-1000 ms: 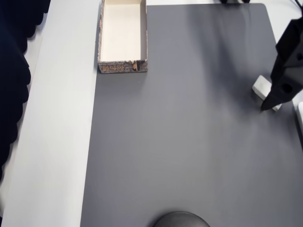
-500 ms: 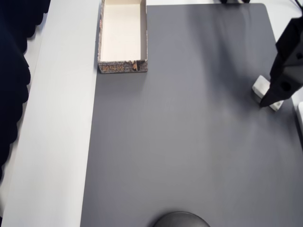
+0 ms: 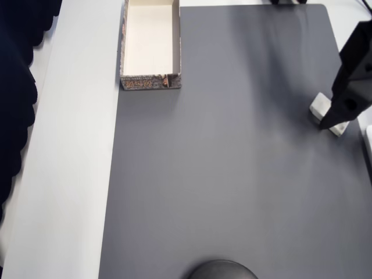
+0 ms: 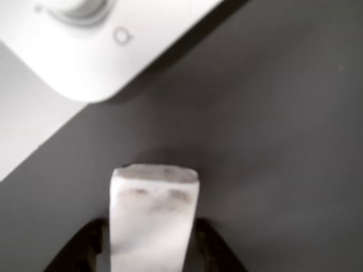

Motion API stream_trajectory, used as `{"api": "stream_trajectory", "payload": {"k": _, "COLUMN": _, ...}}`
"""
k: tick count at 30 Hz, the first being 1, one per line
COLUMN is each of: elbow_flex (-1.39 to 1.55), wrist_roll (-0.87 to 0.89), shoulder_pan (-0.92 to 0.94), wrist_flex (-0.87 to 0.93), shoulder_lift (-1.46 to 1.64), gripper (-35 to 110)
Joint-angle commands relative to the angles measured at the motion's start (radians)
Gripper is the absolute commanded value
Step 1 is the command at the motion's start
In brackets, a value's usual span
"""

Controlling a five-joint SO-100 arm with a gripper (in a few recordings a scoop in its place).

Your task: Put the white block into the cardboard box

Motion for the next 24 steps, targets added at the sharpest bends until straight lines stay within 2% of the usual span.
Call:
{"api": "stream_trajectory", "payload": {"k": 1, "elbow_flex": -0.035, "wrist_roll": -0.008, "shoulder_pan": 0.000, "wrist_flex": 0.014, "shoulder_lift": 0.011, "gripper": 22}}
{"api": "stream_trajectory", "payload": {"k": 11, "elbow_flex": -0.034, "wrist_roll": -0.009, "shoulder_pan": 0.000, "wrist_flex": 0.014, "shoulder_lift": 0.011, "gripper": 22}}
{"api": "stream_trajectory", "payload": {"k": 24, "elbow_flex": -0.038, "wrist_roll": -0.063, "shoulder_pan": 0.000, "wrist_flex": 0.054, "shoulder_lift": 0.018, "gripper": 14}}
